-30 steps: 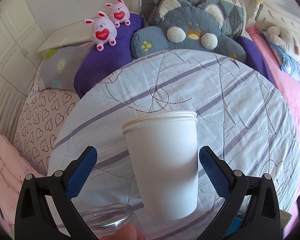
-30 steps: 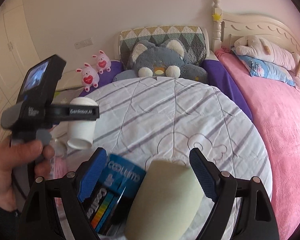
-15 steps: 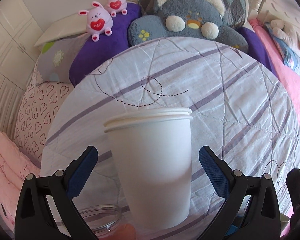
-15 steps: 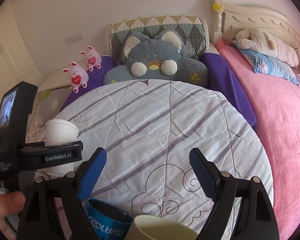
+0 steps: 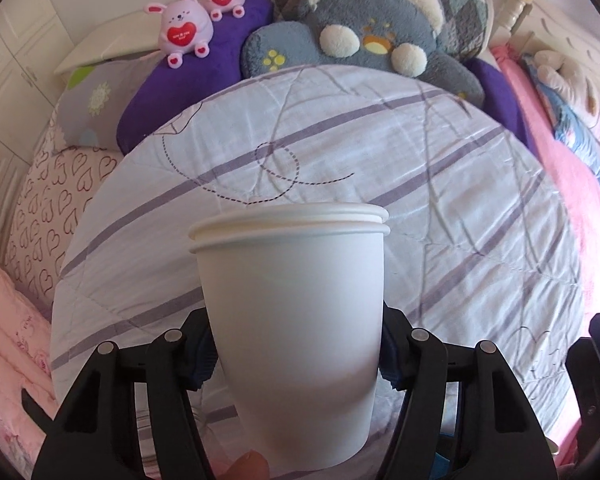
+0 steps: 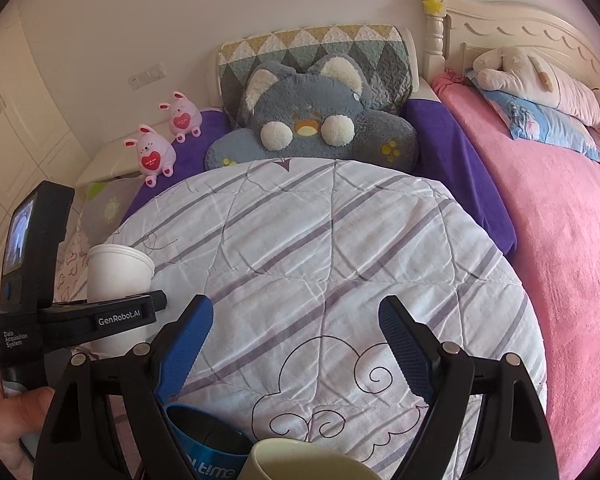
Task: Flip cup upright
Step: 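Lift the white paper cup with the left tool and carry it toward the right tool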
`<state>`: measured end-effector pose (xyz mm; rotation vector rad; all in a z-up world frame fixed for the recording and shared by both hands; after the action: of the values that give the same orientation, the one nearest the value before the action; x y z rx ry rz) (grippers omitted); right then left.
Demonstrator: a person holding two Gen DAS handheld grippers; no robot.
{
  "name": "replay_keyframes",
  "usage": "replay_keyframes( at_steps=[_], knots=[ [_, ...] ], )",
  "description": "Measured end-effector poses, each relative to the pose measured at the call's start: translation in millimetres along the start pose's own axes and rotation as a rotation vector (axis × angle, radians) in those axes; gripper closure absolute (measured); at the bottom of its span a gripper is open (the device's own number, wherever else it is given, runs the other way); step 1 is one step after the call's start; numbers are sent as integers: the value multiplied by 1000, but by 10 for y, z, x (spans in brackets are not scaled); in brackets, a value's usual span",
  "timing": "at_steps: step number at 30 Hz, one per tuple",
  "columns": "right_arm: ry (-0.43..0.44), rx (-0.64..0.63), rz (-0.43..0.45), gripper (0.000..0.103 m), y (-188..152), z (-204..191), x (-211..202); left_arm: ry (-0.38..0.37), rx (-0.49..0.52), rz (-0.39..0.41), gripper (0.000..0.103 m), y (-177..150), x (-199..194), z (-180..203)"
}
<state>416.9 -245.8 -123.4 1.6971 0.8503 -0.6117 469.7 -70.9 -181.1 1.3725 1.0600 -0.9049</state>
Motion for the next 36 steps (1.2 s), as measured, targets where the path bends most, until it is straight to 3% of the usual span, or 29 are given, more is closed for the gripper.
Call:
replay_keyframes(
  at_steps=[7,14,20,26,31,36],
  knots=[
    [-2,1,28,18,-1,-7,-181,-18,16,68,39,14,-358,17],
    [-6,-3,88,18,-45,-80,-558,-40,48,149,39,-246,-941,-62],
    [0,-11,153,18,-272,-225,-1019,-83,77,196,39,-815,-1443,-221],
    [-13,-3,211,18,-701,-324,-1469,-102,117,206,38,-1548,-1669,-383],
    [-32,10,211,18,-1207,-381,-1657,-141,149,157,38,-2166,-1569,-354],
    [-57,12,162,18,-1629,-322,-1627,-163,175,76,38,-2647,-1175,-146]
  ],
)
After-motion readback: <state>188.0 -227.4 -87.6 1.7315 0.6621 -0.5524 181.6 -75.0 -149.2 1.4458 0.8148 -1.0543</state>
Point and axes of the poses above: each gripper's, at about its wrist camera, not at the fingertips, and x roughly the way its jaws point, z to its right, y to its top, the point moved 8 cm from there along x, roughly the way its jaws point, and after that the axes turned 8 degrees about y, right-handed, at the moved point
